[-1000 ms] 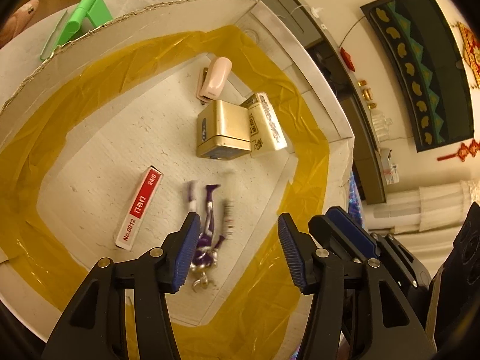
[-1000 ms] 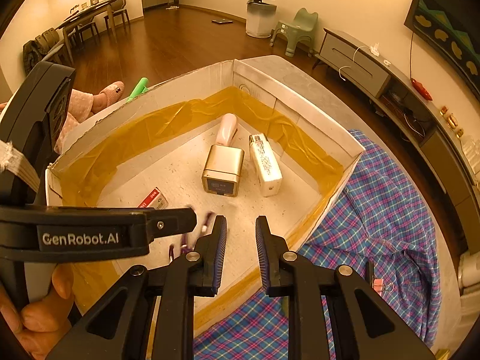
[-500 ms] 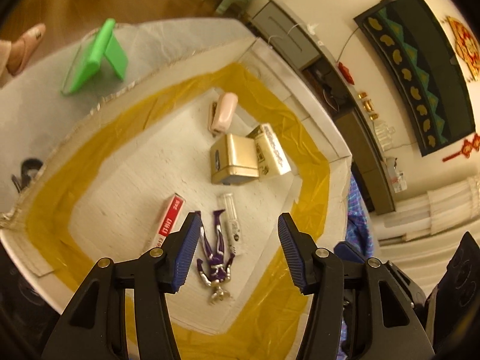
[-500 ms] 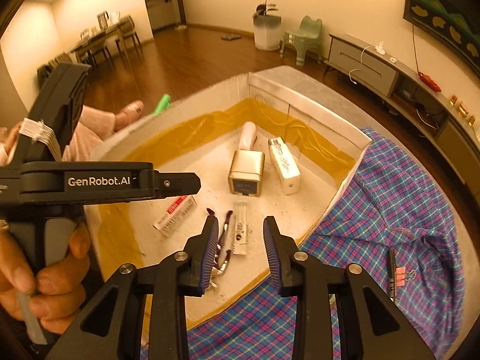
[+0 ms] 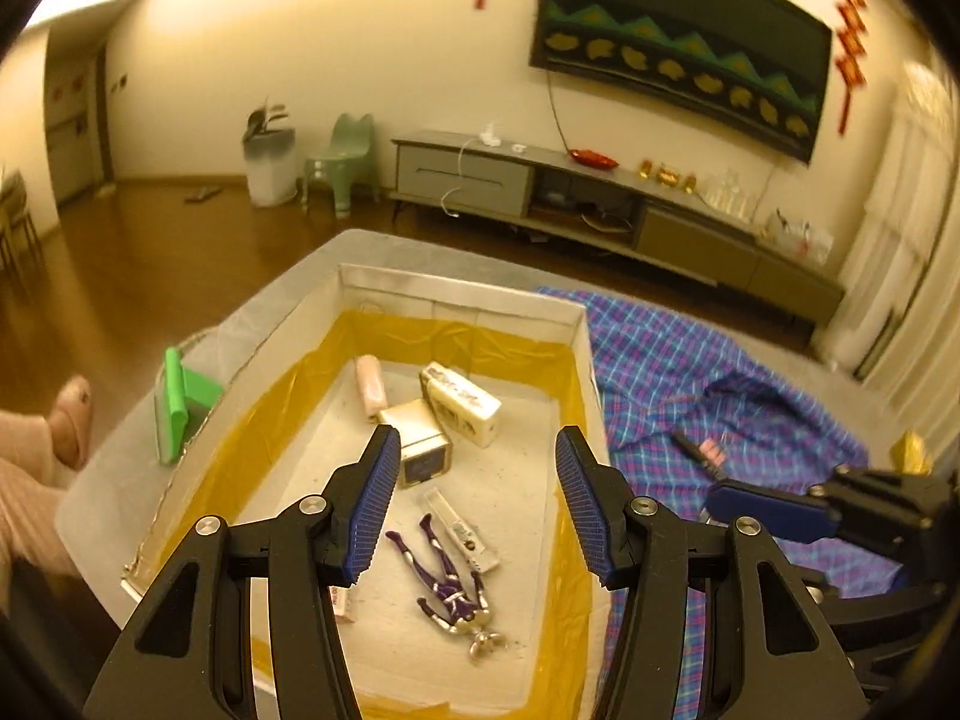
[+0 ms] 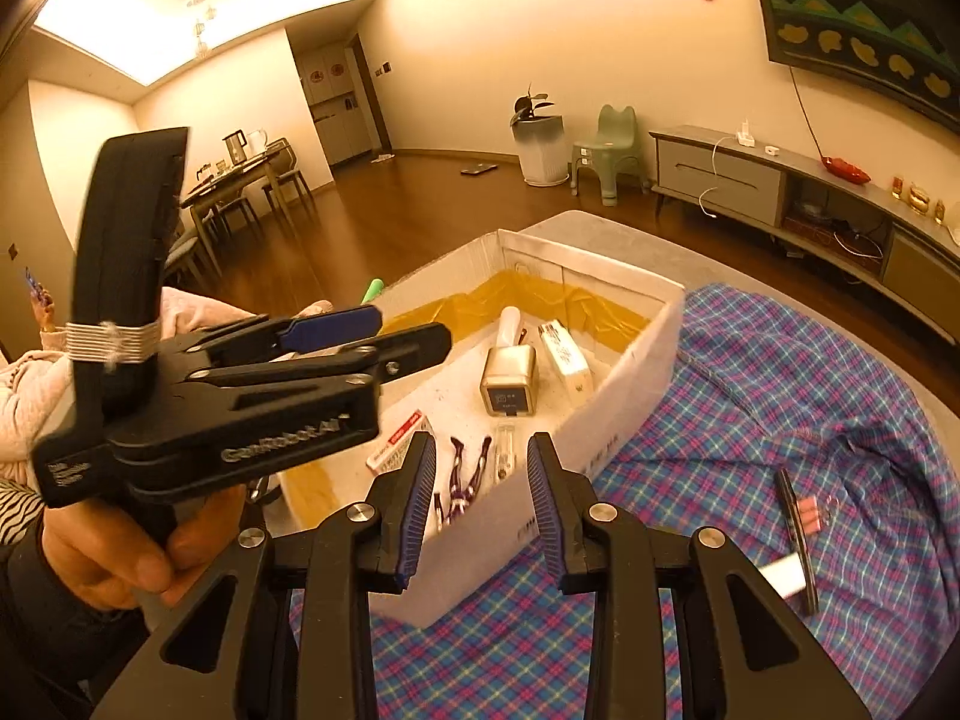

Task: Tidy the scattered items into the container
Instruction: 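Withdraw both grippers from the box back over the plaid cloth, then reach the left gripper to the green tape roll while the right gripper reaches the white plug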

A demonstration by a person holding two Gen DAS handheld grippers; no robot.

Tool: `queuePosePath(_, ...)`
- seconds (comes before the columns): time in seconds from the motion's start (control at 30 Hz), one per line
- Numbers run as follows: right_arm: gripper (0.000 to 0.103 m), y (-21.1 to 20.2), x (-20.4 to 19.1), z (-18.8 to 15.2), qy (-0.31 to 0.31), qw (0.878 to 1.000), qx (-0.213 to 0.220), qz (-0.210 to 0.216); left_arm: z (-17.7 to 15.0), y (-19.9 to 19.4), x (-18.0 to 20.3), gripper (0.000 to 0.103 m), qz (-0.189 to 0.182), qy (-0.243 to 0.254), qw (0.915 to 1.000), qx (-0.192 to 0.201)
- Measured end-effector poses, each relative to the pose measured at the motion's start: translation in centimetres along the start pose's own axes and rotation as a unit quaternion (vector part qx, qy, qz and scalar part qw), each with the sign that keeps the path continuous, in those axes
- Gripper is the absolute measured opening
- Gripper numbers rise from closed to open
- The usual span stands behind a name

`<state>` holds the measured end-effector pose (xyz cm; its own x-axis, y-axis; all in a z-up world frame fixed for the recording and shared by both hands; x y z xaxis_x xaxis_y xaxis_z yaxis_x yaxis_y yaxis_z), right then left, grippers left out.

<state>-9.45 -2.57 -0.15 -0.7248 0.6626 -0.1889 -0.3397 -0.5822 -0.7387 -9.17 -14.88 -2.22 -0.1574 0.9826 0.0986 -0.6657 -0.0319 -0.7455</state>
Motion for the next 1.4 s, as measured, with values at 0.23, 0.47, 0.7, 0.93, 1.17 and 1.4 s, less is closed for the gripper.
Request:
queuePosePath(0.23,0.037,-1.8,1.0,-3.1,0.002,1.0,0.02,-0.008,-1.6,0.3,2.8,0.057,0.001,0.025,0.9994,-0.025)
queuePosePath(0.47,0.041,-3.1,4.7,-4.3,0.056,0.998,0.03,-0.004,-2.3,1.1,5.8,0.057,-0.022,0.04,0.9981,-0.04)
queuePosePath(0.7,0.042,-4.7,10.2,-6.5,0.123,0.99,0.031,-0.054,-2.9,2.5,9.7,0.061,-0.052,0.058,0.9952,-0.059)
queuePosePath(0.93,0.048,-4.3,15.8,-9.5,0.202,0.975,0.005,-0.094,-4.0,3.4,13.7,0.061,-0.051,0.115,0.9901,-0.062)
queuePosePath(1.17,0.053,-1.0,17.9,-10.8,0.207,0.973,-0.033,-0.098,-5.7,7.3,15.7,0.061,-0.057,0.135,0.983,-0.111)
queuePosePath(1.4,0.062,2.7,20.4,-10.3,0.213,0.969,-0.059,-0.112,-6.5,11.4,15.0,0.061,-0.065,0.099,0.9796,-0.162)
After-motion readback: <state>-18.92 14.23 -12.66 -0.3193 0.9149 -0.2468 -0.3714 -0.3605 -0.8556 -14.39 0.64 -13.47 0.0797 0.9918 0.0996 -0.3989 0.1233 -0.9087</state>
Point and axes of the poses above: each gripper's, at about its wrist camera, not at the fingertips, and y roughly the way its jaws point, x to its right, z to its top, the point moved 5 cm from there along y, roughly the way its jaws point, and after that the axes turned 8 degrees about -x, right-handed, at the moved point
